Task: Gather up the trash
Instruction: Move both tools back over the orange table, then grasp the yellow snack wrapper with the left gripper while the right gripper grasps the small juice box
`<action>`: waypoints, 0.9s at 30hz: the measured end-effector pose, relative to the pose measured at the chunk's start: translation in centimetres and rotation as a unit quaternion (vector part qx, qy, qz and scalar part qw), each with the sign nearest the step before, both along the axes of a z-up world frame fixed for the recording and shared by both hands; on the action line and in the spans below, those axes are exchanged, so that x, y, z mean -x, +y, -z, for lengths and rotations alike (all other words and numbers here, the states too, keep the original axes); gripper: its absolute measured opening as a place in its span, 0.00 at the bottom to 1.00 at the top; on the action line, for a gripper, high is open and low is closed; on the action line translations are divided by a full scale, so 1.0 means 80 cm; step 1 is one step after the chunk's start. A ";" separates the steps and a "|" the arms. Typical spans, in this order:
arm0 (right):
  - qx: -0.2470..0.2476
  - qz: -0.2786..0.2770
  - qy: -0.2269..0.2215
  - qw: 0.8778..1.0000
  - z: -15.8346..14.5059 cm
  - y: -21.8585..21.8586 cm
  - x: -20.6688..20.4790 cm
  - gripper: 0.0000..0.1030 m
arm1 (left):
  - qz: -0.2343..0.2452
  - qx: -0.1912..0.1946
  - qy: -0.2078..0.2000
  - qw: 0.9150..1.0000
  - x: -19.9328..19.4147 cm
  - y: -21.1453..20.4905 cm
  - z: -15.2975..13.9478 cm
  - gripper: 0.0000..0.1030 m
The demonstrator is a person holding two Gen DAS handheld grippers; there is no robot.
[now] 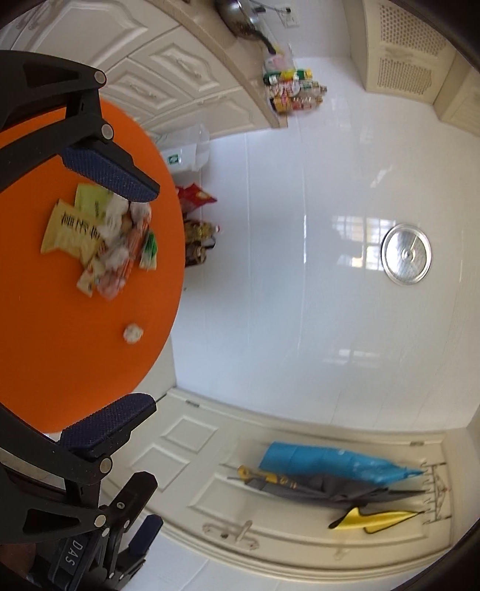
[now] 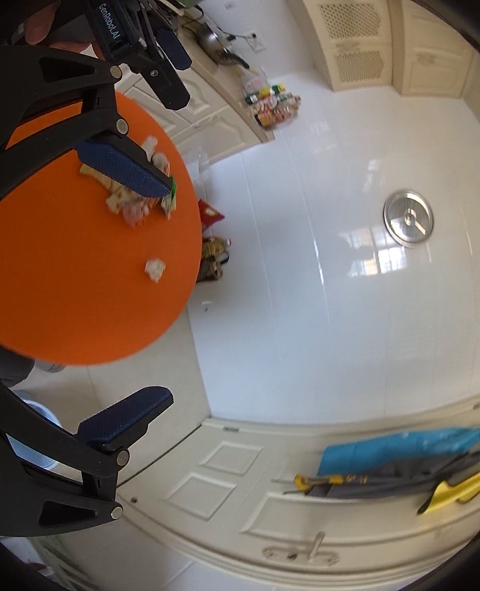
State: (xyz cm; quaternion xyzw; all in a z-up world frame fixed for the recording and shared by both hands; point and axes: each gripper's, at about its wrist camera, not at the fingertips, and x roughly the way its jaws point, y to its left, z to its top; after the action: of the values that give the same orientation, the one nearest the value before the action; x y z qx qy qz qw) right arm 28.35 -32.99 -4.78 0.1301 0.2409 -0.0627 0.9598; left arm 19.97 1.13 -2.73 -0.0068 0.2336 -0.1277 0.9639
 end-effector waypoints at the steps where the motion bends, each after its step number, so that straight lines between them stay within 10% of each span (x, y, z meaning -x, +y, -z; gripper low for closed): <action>1: 0.003 -0.009 -0.004 1.000 -0.004 0.009 -0.003 1.00 | -0.012 0.001 -0.007 1.000 0.012 0.016 0.000 0.99; 13: 0.049 -0.081 -0.030 0.995 -0.023 0.088 -0.030 1.00 | -0.086 0.008 -0.009 0.996 0.063 0.069 0.042 0.99; 27: 0.039 -0.131 0.088 0.987 0.088 0.103 -0.120 1.00 | -0.092 -0.010 0.129 0.987 -0.054 0.003 0.144 0.99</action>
State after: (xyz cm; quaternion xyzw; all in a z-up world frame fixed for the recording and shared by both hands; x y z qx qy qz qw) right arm 37.93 -24.78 -11.78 0.0543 0.3363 0.0430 0.9392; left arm 24.28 1.40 -14.24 -0.0348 0.3557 -0.0338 0.9333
